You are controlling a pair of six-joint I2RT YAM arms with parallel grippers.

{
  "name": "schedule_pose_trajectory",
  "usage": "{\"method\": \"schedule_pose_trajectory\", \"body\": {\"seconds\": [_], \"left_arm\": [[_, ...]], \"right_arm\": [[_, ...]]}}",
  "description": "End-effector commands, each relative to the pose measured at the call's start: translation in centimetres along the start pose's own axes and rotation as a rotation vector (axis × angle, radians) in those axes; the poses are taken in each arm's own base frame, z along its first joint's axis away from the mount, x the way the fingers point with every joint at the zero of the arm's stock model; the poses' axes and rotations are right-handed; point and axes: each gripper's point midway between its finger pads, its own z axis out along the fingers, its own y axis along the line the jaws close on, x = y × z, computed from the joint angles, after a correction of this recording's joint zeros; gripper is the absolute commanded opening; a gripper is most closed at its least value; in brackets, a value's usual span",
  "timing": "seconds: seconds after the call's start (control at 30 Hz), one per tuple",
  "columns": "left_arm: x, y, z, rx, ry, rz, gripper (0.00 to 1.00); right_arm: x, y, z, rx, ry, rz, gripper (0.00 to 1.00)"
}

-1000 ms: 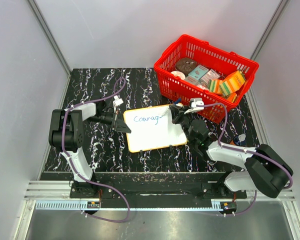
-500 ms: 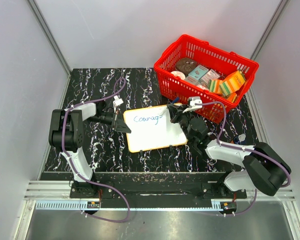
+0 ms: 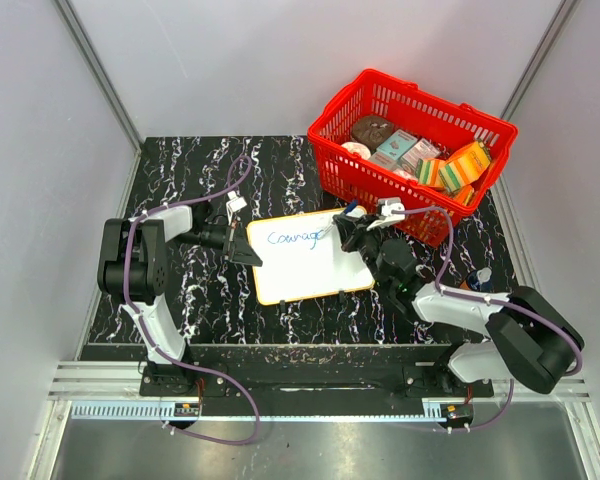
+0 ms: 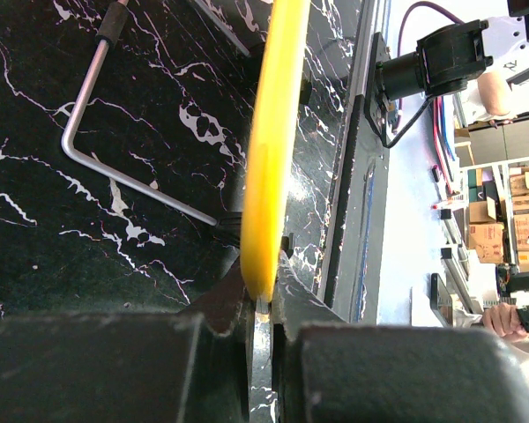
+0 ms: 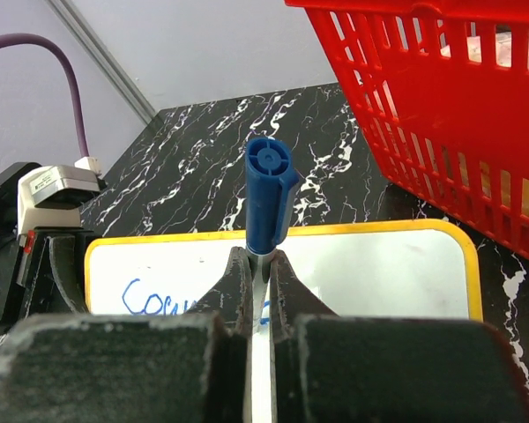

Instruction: Write a sentence on the whiteboard

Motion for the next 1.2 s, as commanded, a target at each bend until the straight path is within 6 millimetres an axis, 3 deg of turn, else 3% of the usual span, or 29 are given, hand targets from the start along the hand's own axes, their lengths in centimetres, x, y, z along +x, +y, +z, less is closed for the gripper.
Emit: {"method": "schedule_pose_trajectory", "body": {"seconds": [0.0, 0.17, 0.67, 0.77, 0.9, 1.17], "left_arm": [[1.1, 2.1, 0.1, -0.096, 0.091, 0.058, 0.00], [1.2, 2.2, 0.1, -0.096, 0.091, 0.058, 0.00], [1.2, 2.1, 0.1, -0.096, 0.092, 0.057, 0.00], [1.2, 2.2, 0.1, -0.096, 0.091, 0.057, 0.00], [1.2, 2.2, 0.1, -0.096, 0.091, 0.058, 0.00], [1.2, 2.1, 0.1, -0.095, 0.090, 0.057, 0.00]], "right_arm": [[1.3, -1.6, -1.0, 0.043, 0.044, -0.023, 0.00], [1.2, -2.5, -1.4, 0.086, 0.035, -0.031, 0.00], [-1.9, -2.6, -0.3, 0.133, -0.043, -0.057, 0.00], [-2.5, -1.3, -0.8, 0.051, -0.065, -0.048, 0.00], [-5.1, 0.8, -2.3, -0.063, -0.139, -0.029, 0.00], [-6.5, 0.6, -3.9, -0.060, -0.153, -0.052, 0.00]]}}
